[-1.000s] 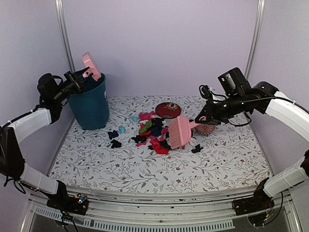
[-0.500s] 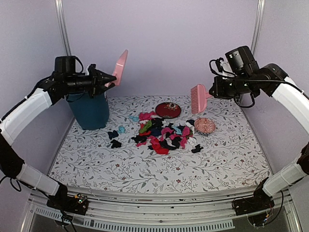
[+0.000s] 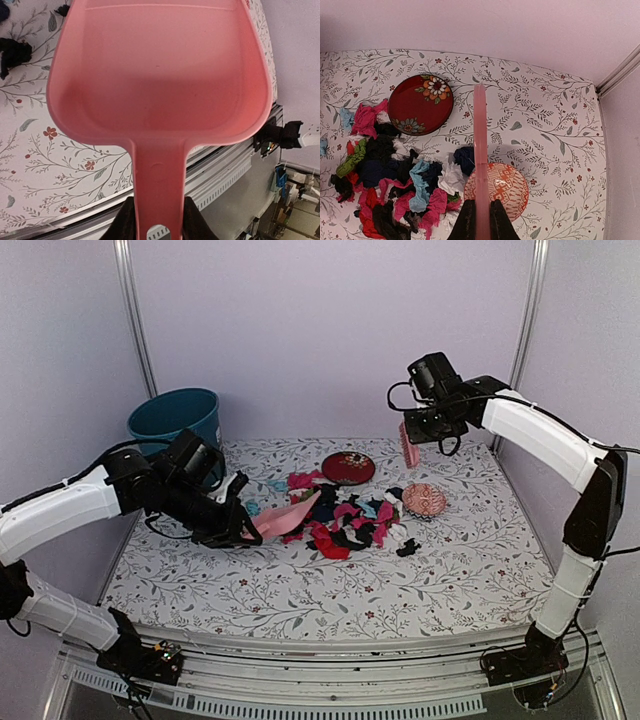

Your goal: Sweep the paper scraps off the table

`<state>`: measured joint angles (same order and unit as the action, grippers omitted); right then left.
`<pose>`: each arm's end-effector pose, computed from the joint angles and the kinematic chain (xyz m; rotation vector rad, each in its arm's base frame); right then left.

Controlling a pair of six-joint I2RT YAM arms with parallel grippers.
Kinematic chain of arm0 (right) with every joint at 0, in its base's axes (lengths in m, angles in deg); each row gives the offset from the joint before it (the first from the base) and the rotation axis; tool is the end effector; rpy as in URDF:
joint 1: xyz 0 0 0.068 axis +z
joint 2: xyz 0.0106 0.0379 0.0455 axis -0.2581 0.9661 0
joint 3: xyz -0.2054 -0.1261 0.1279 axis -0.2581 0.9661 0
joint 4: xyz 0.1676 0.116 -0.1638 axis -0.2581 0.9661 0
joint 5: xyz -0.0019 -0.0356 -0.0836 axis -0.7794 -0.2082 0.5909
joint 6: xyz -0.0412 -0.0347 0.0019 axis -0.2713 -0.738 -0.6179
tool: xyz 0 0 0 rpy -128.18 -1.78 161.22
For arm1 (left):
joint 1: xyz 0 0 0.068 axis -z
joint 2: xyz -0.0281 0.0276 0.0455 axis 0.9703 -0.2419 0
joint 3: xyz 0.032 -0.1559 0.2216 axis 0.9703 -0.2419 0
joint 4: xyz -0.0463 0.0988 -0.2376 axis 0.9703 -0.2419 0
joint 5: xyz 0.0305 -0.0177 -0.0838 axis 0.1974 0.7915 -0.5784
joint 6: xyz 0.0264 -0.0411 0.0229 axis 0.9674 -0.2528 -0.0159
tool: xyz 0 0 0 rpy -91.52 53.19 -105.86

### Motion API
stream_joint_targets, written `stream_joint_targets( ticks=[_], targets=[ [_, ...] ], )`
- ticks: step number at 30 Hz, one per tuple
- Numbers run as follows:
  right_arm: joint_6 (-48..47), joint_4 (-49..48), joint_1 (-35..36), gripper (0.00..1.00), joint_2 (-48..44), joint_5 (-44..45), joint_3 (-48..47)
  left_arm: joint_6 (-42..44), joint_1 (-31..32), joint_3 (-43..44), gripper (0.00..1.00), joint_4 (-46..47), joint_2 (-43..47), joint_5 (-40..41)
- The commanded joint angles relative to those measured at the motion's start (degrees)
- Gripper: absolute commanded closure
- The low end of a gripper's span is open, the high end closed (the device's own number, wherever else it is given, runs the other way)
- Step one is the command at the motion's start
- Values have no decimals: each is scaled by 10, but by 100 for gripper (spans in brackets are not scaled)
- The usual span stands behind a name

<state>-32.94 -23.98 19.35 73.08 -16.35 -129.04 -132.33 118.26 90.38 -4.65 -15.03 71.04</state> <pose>0.3319 0.2091 0.3620 -0.2236 2.2841 -0.0661 0.1796 -0.1778 0.2985 0.1011 2.7542 -0.9146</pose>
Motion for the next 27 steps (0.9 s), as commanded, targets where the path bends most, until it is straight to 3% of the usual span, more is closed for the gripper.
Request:
stream_joint_targets(
  ticks=[1,3,7,13,18,27],
  targets=[
    [-36,-40,-7,99,58,18,-53,30,72,19,88,-74,-16,89],
    [-45,-43,-10,99,84,-1,-68,28,102,25,88,-97,-22,128],
    [-59,-23,-10,99,144,-10,-113,31,132,13,89,-105,-24,132],
    [-51,-25,-14,99,175,-41,-84,16,148,3,90,-75,-10,157],
    [-34,-12,-5,99,164,-91,-60,-5,150,-13,90,-43,-16,149],
    [33,59,96,99,113,-150,12,25,150,-43,90,-23,-43,150]
  ],
)
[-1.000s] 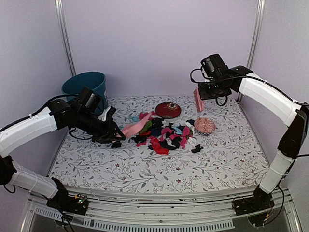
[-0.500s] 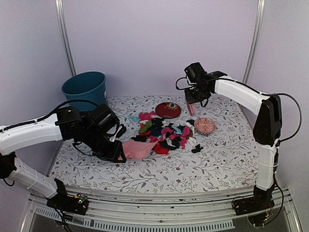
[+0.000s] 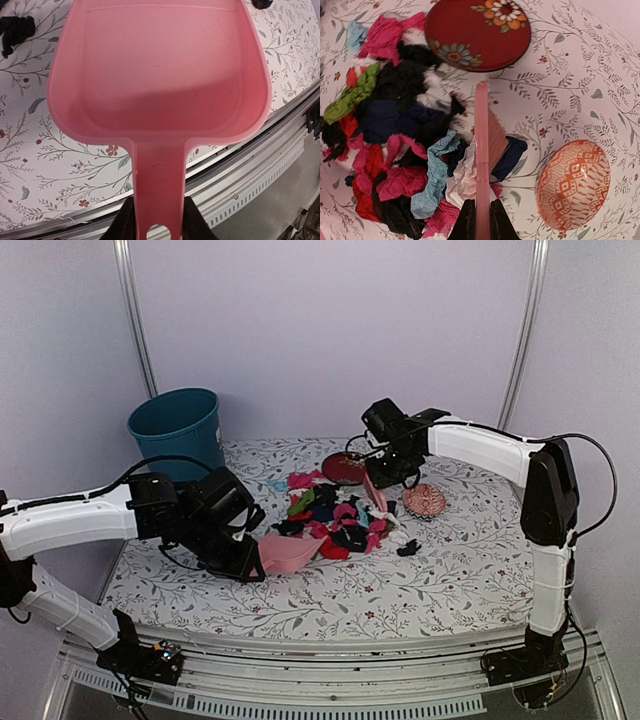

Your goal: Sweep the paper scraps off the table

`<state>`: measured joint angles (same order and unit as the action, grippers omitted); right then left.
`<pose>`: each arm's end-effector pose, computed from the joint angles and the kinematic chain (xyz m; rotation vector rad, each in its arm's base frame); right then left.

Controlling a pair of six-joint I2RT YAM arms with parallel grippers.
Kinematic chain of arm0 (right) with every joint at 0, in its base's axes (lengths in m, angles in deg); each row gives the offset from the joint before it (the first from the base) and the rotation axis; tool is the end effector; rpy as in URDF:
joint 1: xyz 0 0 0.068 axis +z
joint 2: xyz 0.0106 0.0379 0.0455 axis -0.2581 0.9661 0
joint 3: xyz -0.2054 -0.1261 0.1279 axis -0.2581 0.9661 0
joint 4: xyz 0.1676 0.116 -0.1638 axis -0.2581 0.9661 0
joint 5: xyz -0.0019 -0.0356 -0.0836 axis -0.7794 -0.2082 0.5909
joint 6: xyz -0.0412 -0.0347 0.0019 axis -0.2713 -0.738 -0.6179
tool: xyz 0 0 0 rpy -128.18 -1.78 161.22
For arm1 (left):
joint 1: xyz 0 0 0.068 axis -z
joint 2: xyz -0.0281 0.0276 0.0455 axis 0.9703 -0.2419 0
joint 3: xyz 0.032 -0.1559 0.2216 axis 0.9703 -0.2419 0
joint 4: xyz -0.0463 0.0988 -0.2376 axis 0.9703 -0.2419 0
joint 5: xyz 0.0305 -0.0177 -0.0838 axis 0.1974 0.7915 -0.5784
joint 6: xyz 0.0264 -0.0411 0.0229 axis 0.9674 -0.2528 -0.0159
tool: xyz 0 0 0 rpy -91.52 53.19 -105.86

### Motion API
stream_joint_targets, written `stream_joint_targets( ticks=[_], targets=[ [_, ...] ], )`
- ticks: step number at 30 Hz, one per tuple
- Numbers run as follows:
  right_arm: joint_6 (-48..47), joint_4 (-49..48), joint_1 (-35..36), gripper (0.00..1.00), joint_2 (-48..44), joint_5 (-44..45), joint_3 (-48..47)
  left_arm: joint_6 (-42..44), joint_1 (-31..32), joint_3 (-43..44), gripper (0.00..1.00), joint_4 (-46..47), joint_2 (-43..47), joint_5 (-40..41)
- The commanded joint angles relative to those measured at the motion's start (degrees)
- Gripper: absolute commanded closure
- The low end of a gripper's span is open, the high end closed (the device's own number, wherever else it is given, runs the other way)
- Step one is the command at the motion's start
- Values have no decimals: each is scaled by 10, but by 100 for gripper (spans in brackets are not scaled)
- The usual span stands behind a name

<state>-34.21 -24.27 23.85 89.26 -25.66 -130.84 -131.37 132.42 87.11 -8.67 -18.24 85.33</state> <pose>0.3568 0.2756 0.2567 -0.5072 2.5214 0.0009 0.1372 -0.2104 0.2628 0.3577 2.8358 -0.5374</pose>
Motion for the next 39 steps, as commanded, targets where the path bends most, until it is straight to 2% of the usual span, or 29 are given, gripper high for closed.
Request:
stream_joint_targets(
  ticks=[1,3,7,11,14,17,20,23,28,32,36,39],
  targets=[
    [59,74,56,99,-62,-65,35,15,9,-14,90,18,-12,7],
    [83,98,56,99,-94,-60,39,16,9,-22,90,18,-12,2],
    [75,147,47,99,-149,13,17,35,23,-21,90,-7,-13,-22],
    [45,191,47,99,-177,19,-1,50,64,24,90,-98,-24,-18],
    [39,203,48,99,-202,-3,20,33,97,57,90,-166,-24,-9],
    [32,208,52,99,-222,-23,54,11,127,70,89,-209,-19,-36],
    [39,230,54,99,-224,-2,78,6,158,65,90,-231,-19,-76],
    [46,259,55,99,-221,26,90,25,167,61,90,-257,-33,-79],
    [36,273,54,99,-205,67,117,70,152,61,90,-252,-79,-85],
    [18,236,55,99,-184,63,132,87,125,65,90,-218,-98,-85],
    [-1,215,57,99,-136,28,99,110,107,61,90,-191,-121,-73],
    [-13,192,66,98,-112,-31,70,128,95,69,90,-171,-141,-62]
  ],
)
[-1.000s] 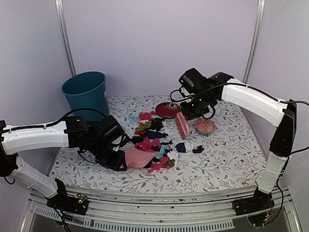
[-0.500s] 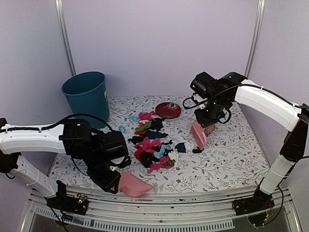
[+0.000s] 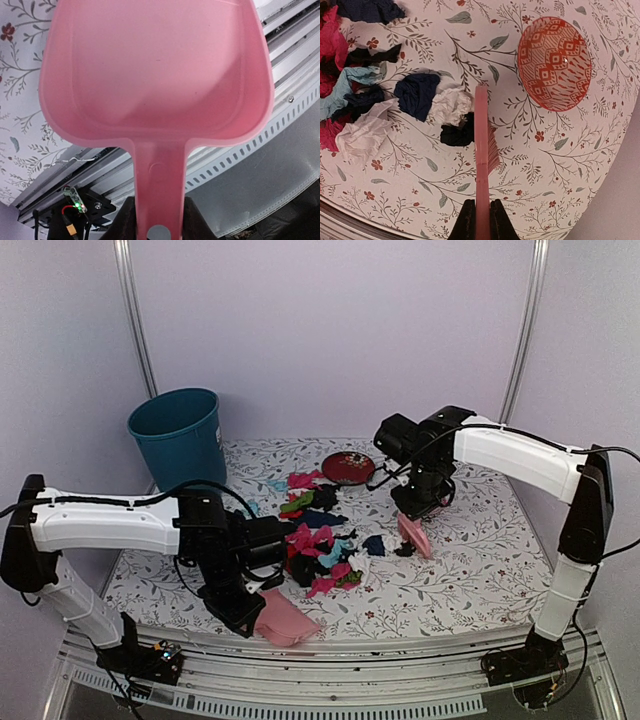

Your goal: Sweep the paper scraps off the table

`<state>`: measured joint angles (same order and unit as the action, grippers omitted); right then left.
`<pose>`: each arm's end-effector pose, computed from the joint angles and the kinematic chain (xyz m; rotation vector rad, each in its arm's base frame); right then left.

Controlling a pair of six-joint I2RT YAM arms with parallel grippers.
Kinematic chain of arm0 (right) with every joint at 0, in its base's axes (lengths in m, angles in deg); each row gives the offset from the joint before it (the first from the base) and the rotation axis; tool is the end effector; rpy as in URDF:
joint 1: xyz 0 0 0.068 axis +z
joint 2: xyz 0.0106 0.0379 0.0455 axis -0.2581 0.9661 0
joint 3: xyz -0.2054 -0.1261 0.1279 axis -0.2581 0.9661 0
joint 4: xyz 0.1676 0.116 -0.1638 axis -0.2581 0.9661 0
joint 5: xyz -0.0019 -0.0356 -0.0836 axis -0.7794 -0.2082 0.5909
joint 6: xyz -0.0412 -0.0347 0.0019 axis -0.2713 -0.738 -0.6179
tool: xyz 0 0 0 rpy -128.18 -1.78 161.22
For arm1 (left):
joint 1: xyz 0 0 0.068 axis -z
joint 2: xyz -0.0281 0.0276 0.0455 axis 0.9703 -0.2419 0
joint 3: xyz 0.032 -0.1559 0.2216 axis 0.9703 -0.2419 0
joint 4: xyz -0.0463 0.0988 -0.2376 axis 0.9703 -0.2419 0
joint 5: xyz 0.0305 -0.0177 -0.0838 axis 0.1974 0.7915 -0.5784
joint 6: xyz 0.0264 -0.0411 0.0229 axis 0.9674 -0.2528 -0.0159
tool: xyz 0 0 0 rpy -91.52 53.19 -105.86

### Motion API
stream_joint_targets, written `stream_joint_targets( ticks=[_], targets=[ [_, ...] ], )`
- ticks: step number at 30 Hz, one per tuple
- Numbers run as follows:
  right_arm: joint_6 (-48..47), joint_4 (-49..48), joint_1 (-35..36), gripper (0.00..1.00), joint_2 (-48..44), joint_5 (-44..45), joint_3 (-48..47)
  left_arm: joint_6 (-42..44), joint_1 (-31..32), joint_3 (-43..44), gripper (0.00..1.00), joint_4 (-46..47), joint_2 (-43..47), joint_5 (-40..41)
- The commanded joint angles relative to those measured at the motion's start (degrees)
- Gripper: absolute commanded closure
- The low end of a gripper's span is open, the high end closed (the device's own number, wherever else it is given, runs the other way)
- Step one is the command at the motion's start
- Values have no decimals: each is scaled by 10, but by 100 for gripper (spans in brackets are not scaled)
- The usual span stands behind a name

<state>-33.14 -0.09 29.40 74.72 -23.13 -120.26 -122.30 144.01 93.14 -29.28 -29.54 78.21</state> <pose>0.2586 0.2384 0.2857 -0.7279 2.7510 -0.2570 0.0887 -0.2368 0.2383 -0.8758 -2.8505 0.1552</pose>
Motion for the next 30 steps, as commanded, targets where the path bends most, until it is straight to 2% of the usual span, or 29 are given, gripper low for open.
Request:
stream_joint_targets(
  ticks=[1,11,18,23,30],
  targets=[
    [-27,-51,20,98,40,-73,-49,44,-25,14,91,41,-36,14],
    [-29,-19,106,98,101,-220,-129,106,-72,56,92,135,-121,36],
    [-5,9,122,98,115,-265,-195,108,-71,75,92,178,-147,50],
    [17,46,122,98,101,-261,-224,92,-63,17,92,227,-111,86],
    [44,62,121,98,31,-244,-196,93,-51,-88,92,353,-15,105]
  ],
)
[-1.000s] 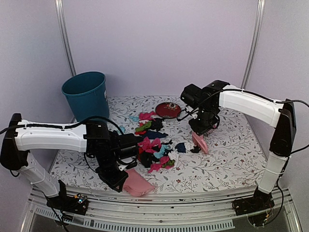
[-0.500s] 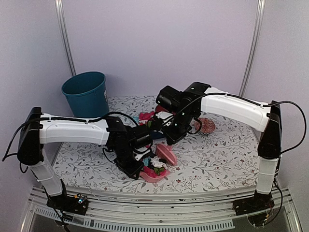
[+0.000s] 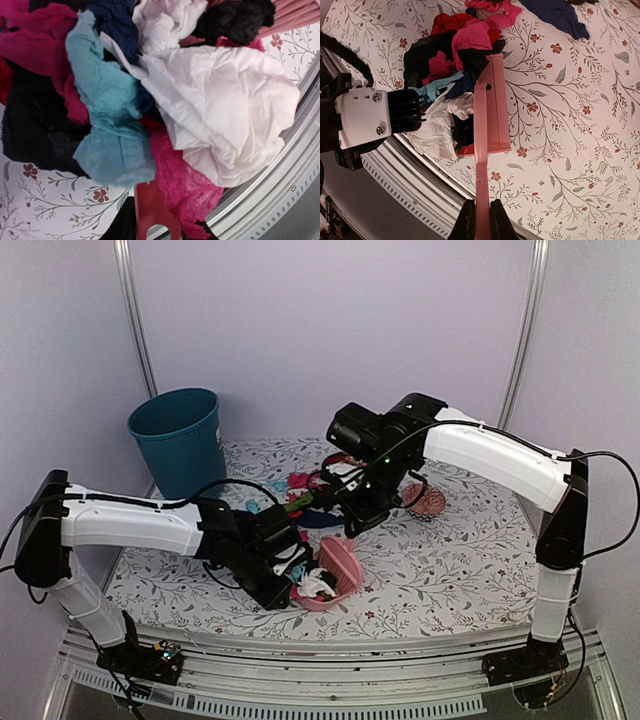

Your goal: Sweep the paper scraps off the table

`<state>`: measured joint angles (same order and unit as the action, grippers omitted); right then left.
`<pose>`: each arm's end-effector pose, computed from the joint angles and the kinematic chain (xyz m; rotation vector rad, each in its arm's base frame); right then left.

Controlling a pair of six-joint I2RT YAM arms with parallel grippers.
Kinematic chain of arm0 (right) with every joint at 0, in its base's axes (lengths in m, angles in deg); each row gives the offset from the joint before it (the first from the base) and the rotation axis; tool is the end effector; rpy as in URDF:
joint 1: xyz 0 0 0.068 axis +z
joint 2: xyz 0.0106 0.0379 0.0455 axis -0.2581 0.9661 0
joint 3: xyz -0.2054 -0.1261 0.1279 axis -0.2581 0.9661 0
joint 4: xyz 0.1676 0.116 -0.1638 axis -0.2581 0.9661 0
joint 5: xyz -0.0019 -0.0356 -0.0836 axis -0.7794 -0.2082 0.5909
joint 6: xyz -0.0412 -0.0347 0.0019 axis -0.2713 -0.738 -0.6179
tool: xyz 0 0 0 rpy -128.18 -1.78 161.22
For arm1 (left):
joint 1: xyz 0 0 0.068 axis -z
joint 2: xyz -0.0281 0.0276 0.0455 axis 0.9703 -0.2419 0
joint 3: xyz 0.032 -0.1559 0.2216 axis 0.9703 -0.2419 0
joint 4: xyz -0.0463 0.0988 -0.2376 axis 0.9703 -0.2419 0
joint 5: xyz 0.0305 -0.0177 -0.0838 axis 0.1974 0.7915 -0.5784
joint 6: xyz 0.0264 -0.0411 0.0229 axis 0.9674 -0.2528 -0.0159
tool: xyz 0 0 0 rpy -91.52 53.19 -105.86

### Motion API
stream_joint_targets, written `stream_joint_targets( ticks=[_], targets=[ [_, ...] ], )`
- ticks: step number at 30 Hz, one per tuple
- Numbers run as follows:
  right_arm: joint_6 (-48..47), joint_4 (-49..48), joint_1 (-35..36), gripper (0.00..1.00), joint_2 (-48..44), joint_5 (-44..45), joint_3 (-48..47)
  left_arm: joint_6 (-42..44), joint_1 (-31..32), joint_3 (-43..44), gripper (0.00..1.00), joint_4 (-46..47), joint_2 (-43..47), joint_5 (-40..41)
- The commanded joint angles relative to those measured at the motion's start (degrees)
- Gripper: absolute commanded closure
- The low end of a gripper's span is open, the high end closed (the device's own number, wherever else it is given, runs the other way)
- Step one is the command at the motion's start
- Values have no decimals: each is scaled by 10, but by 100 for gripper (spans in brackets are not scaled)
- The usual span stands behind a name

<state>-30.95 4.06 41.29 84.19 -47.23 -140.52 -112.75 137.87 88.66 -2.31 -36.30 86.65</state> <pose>0.2168 0.3324 0.3201 -1.0558 2.7677 0.3961 0.1418 -0.2679 0.1930 0.9642 2.8039 -0.3035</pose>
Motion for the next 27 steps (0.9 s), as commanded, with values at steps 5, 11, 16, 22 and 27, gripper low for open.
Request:
stream_joint_targets(
  ticks=[5,11,16,22,27],
  targets=[
    [36,21,1,98,-112,-11,-5,0,23,-113,92,190,132,50],
    [59,21,-10,98,-166,-37,8,32,26,-124,92,233,159,80],
    [82,21,-36,98,-206,-54,-14,53,26,-107,93,233,168,110],
    [94,20,-80,98,-241,-53,-42,72,26,-90,94,232,185,142],
    [90,8,-111,98,-257,-30,-52,79,24,-74,94,229,189,157]
  ],
)
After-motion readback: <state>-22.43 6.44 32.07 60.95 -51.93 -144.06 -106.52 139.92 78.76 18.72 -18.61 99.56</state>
